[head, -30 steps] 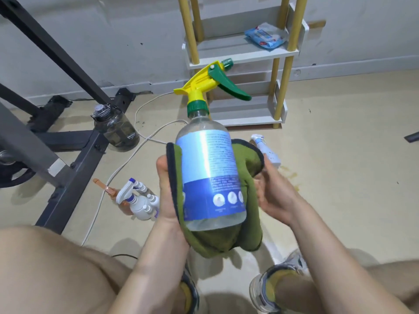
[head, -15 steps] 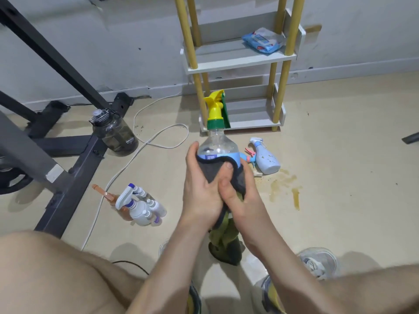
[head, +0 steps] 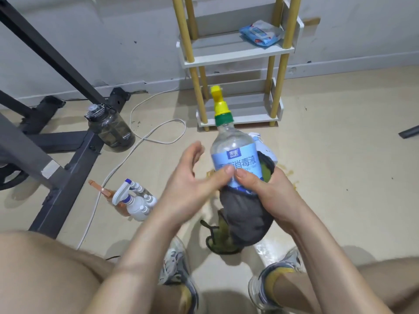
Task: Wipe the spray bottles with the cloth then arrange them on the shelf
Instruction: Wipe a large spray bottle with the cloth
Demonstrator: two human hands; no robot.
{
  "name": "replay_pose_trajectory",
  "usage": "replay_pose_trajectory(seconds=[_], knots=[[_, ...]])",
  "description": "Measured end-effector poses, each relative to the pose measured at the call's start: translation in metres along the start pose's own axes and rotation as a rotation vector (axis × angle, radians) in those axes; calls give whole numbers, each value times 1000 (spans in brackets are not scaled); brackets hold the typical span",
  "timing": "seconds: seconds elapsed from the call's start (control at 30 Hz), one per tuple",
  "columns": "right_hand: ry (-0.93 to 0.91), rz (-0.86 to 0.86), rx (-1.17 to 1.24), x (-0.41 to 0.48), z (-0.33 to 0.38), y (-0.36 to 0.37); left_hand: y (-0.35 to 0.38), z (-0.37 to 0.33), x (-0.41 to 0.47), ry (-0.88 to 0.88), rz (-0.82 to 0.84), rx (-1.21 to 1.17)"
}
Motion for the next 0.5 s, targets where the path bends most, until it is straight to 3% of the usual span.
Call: replay_pose_trajectory(seconds=[0.1, 0.27, 0.43, 0.5], knots=[[-45, 66, -183, -1, 14, 11, 2, -11, 18, 64, 111, -289], [155, 9, -617, -3, 25, 12, 5, -6, 17, 147, -127, -523], [399, 12, -658, -17, 29, -13, 2, -6, 19, 222, -327, -604], [328, -77, -429, -25, 29, -24, -20, -4, 20, 246, -452, -573]])
Point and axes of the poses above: each hand's wrist, its own x-axis towards the middle knuckle, its own y-axis out of the palm, z = x × y, the point moved 5 cm from there along x, towards the middle knuckle, and after that the axes turned 15 degrees about z, right-handed, at the moved point
